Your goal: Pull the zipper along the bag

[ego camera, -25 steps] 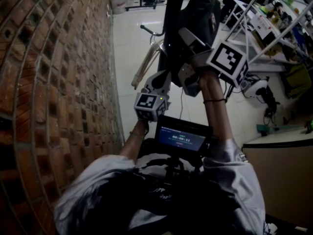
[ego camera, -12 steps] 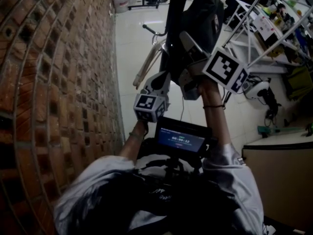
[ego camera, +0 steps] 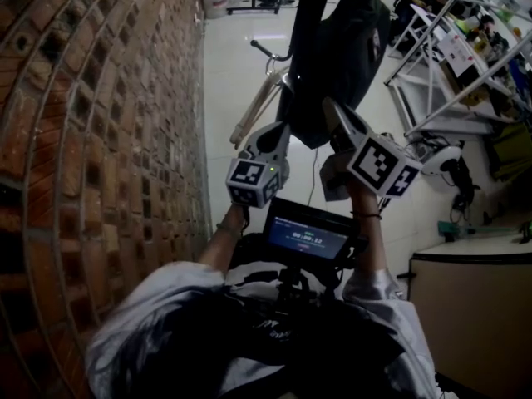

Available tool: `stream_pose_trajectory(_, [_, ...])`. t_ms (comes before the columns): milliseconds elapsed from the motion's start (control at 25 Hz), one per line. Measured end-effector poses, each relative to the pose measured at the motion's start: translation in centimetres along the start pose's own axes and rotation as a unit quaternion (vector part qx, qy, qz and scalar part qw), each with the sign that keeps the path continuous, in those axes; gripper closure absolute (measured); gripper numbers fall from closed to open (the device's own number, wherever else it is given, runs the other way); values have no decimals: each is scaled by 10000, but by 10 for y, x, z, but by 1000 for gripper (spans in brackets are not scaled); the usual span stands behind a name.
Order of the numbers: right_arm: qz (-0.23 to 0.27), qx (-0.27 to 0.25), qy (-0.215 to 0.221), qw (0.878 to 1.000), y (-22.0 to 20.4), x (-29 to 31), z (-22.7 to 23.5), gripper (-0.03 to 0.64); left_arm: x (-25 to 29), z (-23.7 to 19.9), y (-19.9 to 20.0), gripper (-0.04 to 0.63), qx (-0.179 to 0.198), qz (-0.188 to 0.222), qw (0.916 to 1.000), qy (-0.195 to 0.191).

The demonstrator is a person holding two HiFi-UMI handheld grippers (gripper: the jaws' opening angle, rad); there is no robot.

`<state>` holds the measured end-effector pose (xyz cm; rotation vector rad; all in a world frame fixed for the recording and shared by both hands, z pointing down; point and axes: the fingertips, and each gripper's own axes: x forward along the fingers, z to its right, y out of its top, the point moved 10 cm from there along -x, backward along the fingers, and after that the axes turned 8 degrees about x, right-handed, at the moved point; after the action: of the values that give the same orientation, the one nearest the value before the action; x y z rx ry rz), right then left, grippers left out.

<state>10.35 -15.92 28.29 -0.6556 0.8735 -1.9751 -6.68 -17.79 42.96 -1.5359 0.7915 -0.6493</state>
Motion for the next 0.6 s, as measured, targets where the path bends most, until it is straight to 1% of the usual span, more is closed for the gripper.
stream_pose_trajectory(120, [106,-208,-86,9997,-18,-14,21,581,-1,-3,2,586,14,18,10000,24])
stream_pose_trajectory(160, [147,-232,-59,9996,-25,-17,28,604,-2,-4,2,586,22,33,10000,28])
stream_pose_trajectory(240, [201,-210,-57,9996,-41,-22,42,606,-2,-4,3,586,22,27,10000,28])
stream_pose_trajectory(400, [286,-211,-270,9990,-70,-26,70,620,-3,-1,3,586,105,-43,9999,-36])
stream_pose_trajectory(480, [330,-372,-305,9983,-83,-26,82,620,-4,1,1,586,119,-98,9999,-53])
stream_pose_trajectory(600, [444,-700,-252,9962,-95,-26,90,621,-3,3,0,586,98,-2,9999,-76])
